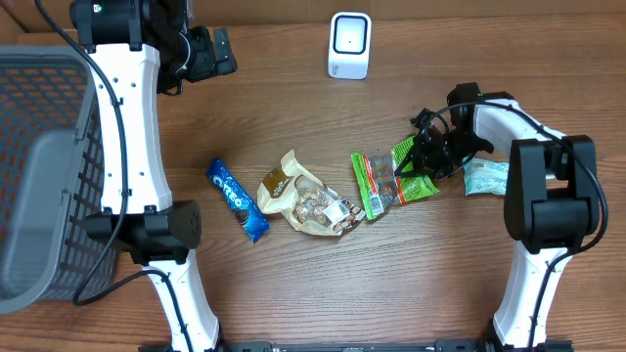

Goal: Scan the item barcode
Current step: 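Lift the green packet and carry it to the white scanner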

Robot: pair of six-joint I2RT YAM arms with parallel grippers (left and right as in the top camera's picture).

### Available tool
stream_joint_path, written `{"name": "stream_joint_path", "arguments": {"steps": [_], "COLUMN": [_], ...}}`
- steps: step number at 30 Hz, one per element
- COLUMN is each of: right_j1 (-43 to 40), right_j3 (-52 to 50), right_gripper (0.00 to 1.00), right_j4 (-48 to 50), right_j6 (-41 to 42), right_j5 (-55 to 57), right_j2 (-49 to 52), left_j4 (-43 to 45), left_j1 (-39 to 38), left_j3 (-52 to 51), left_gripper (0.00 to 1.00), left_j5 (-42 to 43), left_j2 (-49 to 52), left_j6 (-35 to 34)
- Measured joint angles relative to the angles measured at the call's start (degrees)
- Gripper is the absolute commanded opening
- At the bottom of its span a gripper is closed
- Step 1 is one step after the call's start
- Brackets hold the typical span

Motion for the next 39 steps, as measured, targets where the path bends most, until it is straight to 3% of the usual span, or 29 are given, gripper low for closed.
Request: {"name": "stream_joint_path", "arguments": {"steps": [11,19,24,32,39], "right_j1": [0.1,1.3,1.4,-2.3,-3.9], "right_j3": [16.0,26.4,29.0,30.1,30.1], "right_gripper": [0.04,0.04,0.04,0.04,0.04], "right_j4": [-8.8,-8.6,-8.7,-5.4,3.8], "right_j6": [0.4,5.8,12.0,20.7,29.0], "right_j5": [-3.6,-5.6,-14.4,-37.3,-44.0], "right_j2": [0.0,-0.3,-0.3,-0.3,-0.3], "left_j4": [0.0,0.0,0.0,0.0,0.0], "left_j1": [0.0,0.0,0.0,0.0,0.0], "left_j3": [0.0,0.0,0.0,0.0,0.0], "left_gripper": [1.0,1.0,1.0,1.0,1.0], "left_j5": [0.0,0.0,0.0,0.0,0.0], "left_j2": [0.0,0.0,0.0,0.0,0.0], "left_j6": [0.0,0.0,0.0,0.0,0.0]}}
